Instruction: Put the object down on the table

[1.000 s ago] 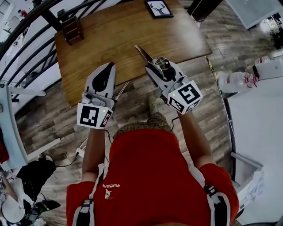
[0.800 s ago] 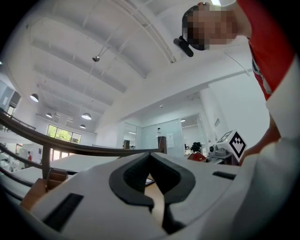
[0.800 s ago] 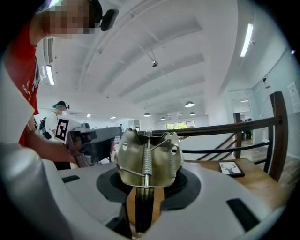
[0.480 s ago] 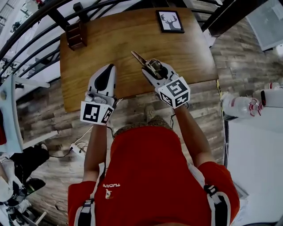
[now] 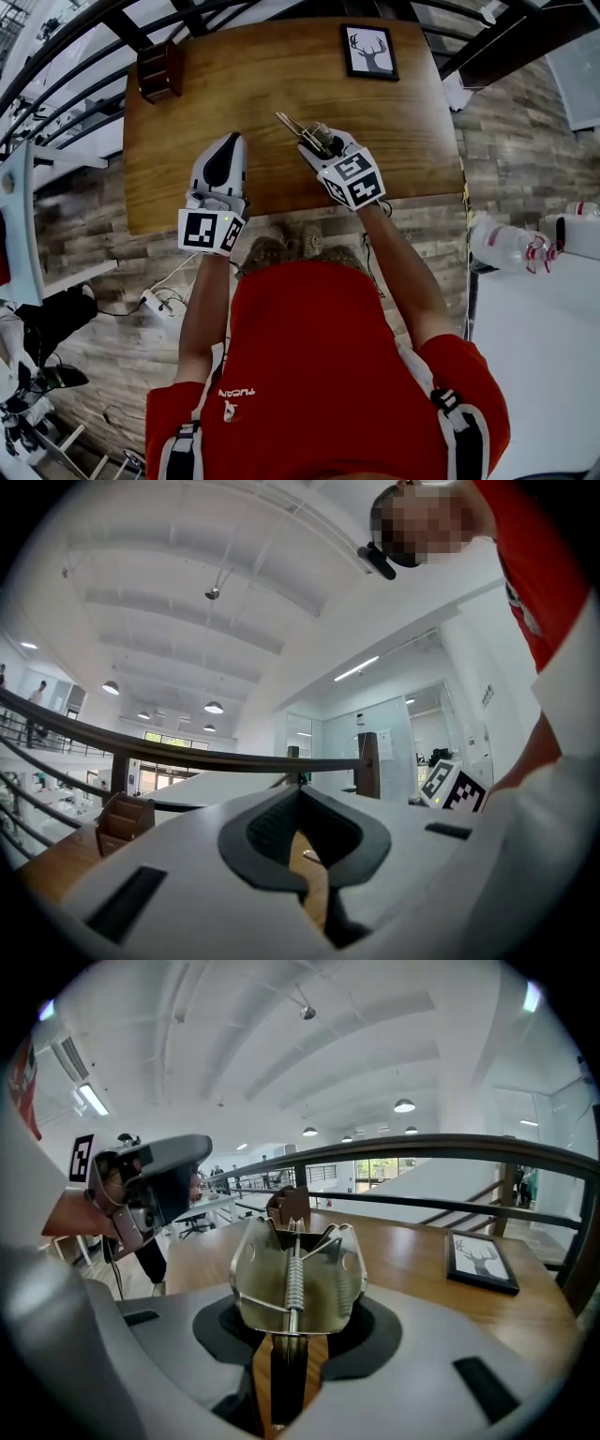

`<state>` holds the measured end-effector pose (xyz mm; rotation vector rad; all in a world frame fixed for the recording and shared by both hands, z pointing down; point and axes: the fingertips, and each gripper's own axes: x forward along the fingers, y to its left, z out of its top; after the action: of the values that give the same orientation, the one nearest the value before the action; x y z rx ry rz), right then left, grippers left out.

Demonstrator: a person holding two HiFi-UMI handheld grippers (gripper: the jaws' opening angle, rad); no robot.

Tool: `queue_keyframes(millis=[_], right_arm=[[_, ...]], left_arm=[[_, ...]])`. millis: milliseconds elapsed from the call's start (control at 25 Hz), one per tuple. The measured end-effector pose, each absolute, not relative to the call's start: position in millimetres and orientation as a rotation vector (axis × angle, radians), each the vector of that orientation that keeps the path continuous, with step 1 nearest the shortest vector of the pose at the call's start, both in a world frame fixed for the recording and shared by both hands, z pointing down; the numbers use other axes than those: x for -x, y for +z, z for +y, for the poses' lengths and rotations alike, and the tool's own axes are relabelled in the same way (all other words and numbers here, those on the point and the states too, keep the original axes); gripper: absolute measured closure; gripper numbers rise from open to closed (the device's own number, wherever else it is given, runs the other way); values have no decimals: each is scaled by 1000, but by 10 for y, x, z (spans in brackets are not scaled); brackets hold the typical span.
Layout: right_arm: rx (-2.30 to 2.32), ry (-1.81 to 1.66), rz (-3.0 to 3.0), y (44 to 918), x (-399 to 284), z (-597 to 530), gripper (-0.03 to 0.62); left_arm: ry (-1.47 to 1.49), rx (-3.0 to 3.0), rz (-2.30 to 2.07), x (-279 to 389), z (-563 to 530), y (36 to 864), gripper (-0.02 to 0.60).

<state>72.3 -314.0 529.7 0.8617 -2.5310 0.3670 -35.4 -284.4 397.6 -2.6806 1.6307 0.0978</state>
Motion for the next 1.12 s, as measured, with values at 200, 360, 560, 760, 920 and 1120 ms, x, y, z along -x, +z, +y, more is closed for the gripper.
queue_keyframes(millis=[200,360,560,760,920,1120], right_arm=[[-854,433,-2452,5603,-691,-3276,441],[-848,478,-2401,5796,-675,-3360,441],[-855,518,-2344,5967,-608,-3446,441],[-859,547,-2309,6045,-549,-3523,439],[-844,574,-2278,6146,-513,-3536,439],[-830,584,-2239,6251,-524,-3523,434]], left_arm=[[74,2716,1606,308,-2935,4085,572],[71,2743,1569,276,-2982,4110,572],[47,2772,1563,308,-3047,4241,572],[21,2795,1559,343,-3129,4320,572],[10,2815,1543,353,-3165,4366,572],[7,2836,1543,372,-3165,4411,572]])
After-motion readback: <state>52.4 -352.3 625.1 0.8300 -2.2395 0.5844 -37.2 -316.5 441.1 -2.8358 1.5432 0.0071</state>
